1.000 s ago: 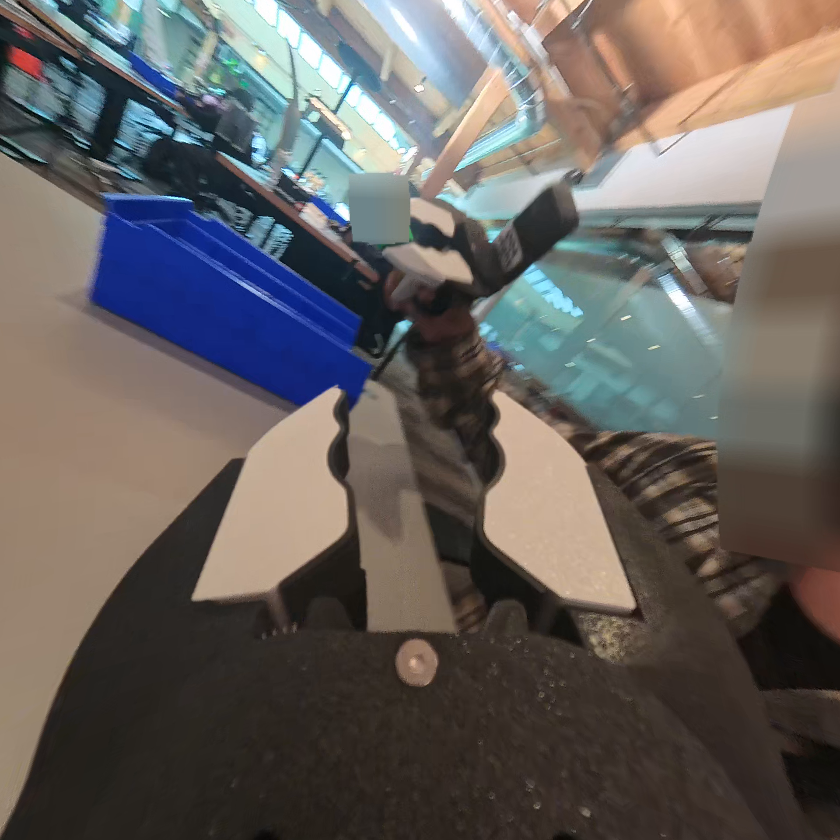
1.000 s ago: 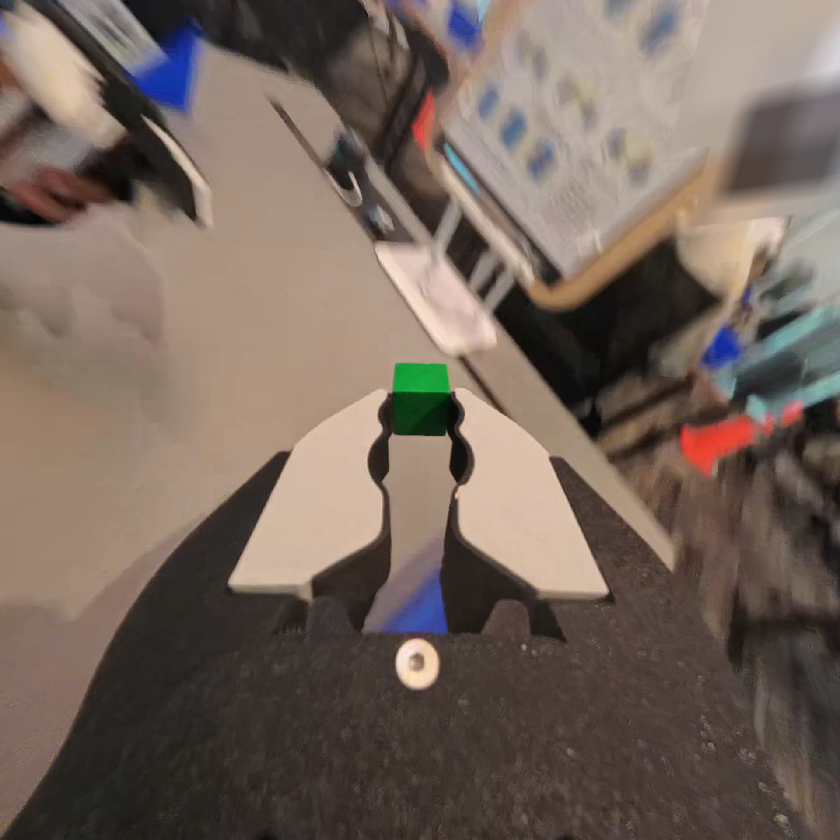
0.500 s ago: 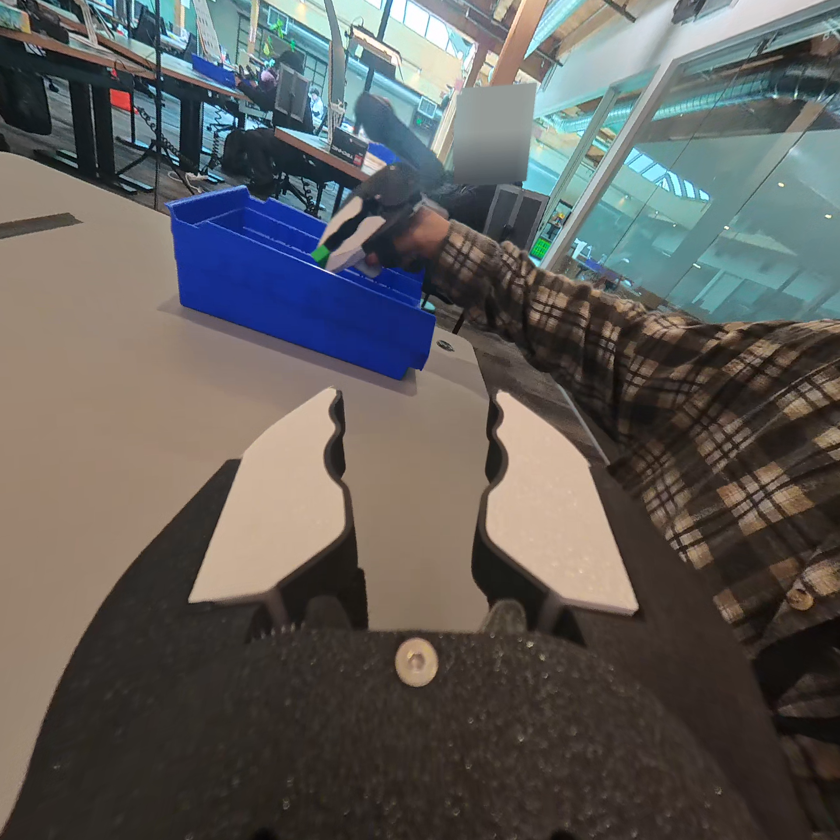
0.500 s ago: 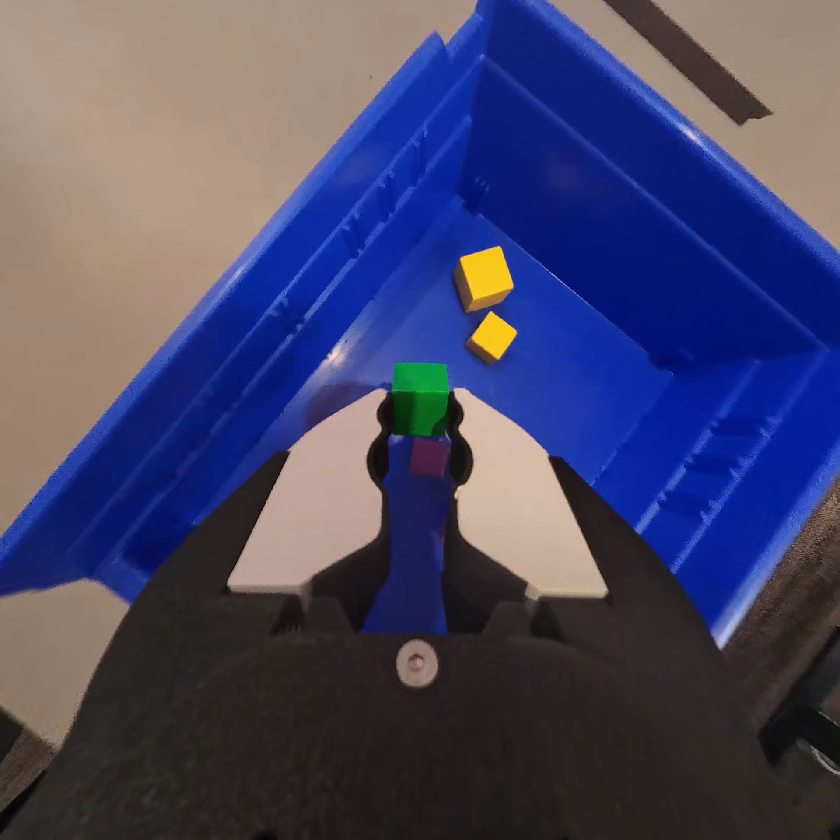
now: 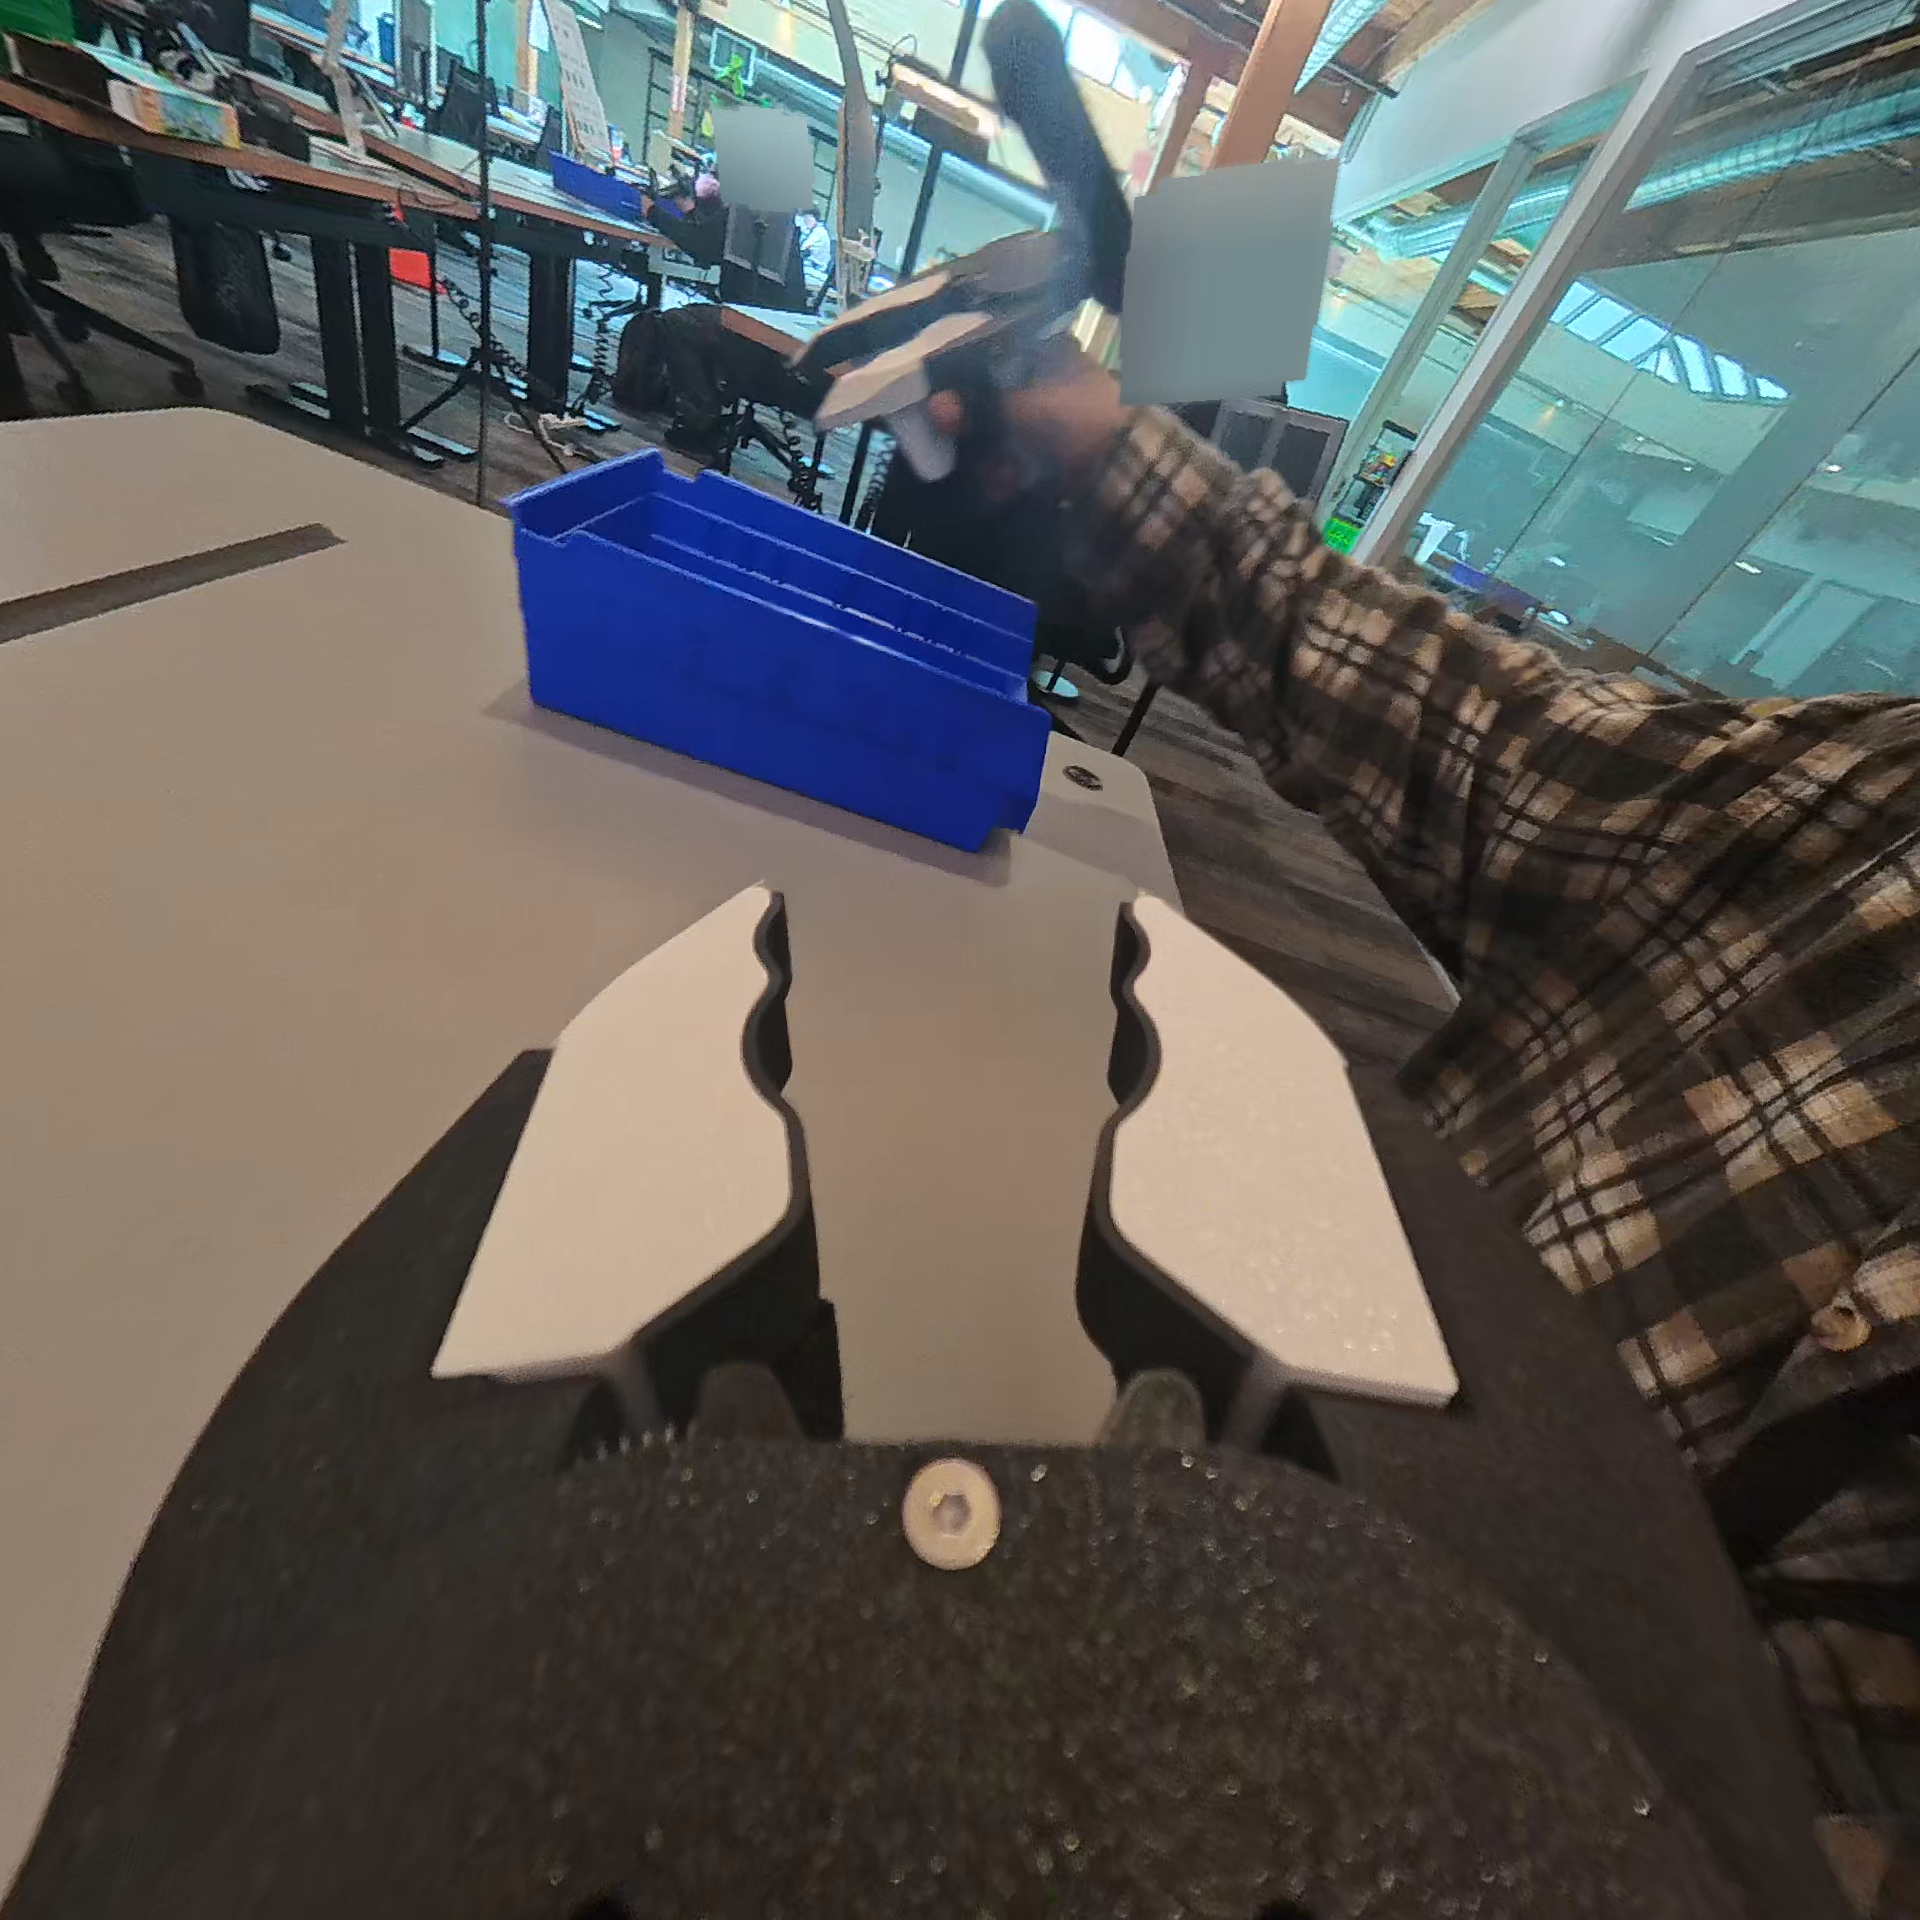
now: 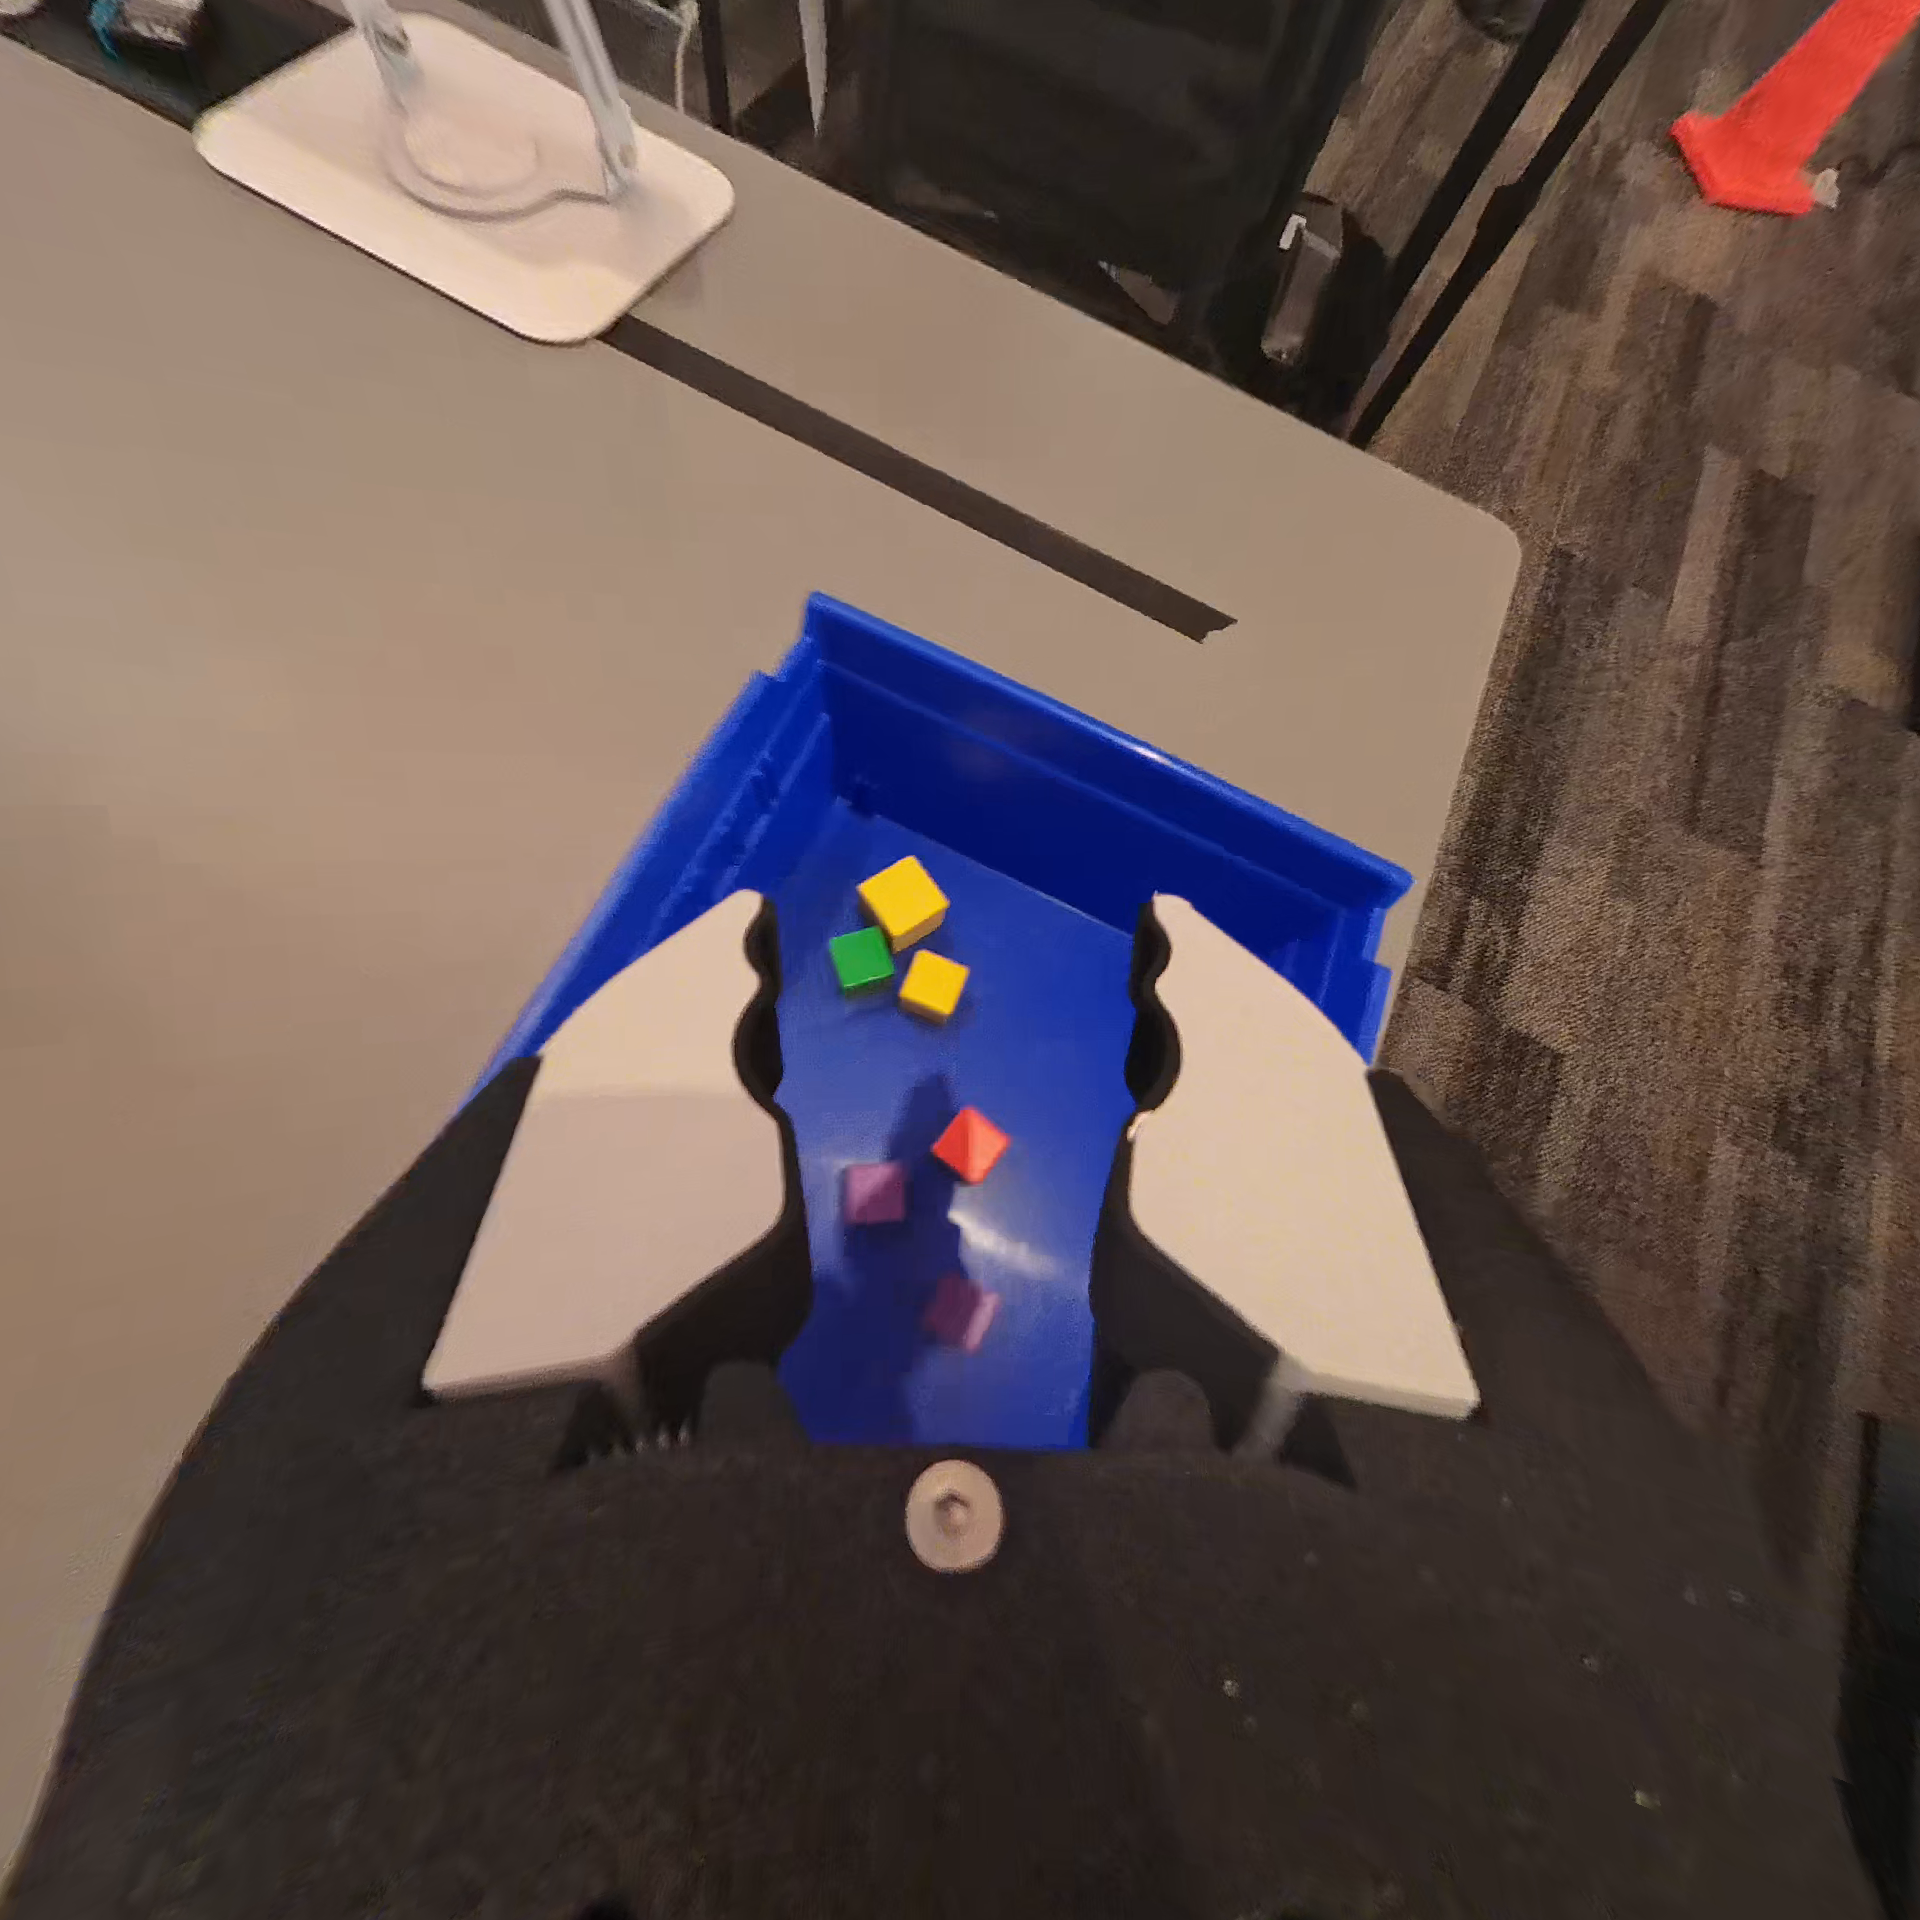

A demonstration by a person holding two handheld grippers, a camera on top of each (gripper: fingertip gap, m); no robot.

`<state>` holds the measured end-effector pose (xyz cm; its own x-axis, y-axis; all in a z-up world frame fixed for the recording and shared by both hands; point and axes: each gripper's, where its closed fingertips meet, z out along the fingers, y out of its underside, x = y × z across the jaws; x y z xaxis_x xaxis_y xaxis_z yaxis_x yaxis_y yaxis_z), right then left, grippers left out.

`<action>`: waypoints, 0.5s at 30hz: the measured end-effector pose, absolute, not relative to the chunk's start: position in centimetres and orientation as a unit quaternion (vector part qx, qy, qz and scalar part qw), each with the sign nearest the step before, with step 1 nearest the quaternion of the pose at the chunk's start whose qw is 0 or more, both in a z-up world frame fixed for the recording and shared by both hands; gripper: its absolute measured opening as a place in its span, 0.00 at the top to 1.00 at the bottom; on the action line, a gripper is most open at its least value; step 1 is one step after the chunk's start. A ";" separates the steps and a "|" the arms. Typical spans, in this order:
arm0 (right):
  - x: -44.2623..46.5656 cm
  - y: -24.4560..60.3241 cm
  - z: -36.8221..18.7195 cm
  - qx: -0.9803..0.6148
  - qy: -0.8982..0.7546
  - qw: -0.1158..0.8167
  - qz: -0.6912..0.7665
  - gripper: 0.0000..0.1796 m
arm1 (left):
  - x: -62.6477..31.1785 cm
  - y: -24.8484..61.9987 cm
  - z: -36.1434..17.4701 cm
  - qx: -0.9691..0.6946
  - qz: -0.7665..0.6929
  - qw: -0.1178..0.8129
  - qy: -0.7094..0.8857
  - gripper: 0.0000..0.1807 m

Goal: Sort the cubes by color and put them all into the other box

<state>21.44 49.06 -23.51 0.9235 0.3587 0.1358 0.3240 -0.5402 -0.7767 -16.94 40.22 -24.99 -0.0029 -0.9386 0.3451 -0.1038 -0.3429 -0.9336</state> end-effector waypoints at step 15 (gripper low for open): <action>-0.6 35.1 -21.9 -0.760 -0.330 0.506 0.240 0.62 | -55.8 52.2 -21.9 -0.833 -0.071 0.418 0.356 0.65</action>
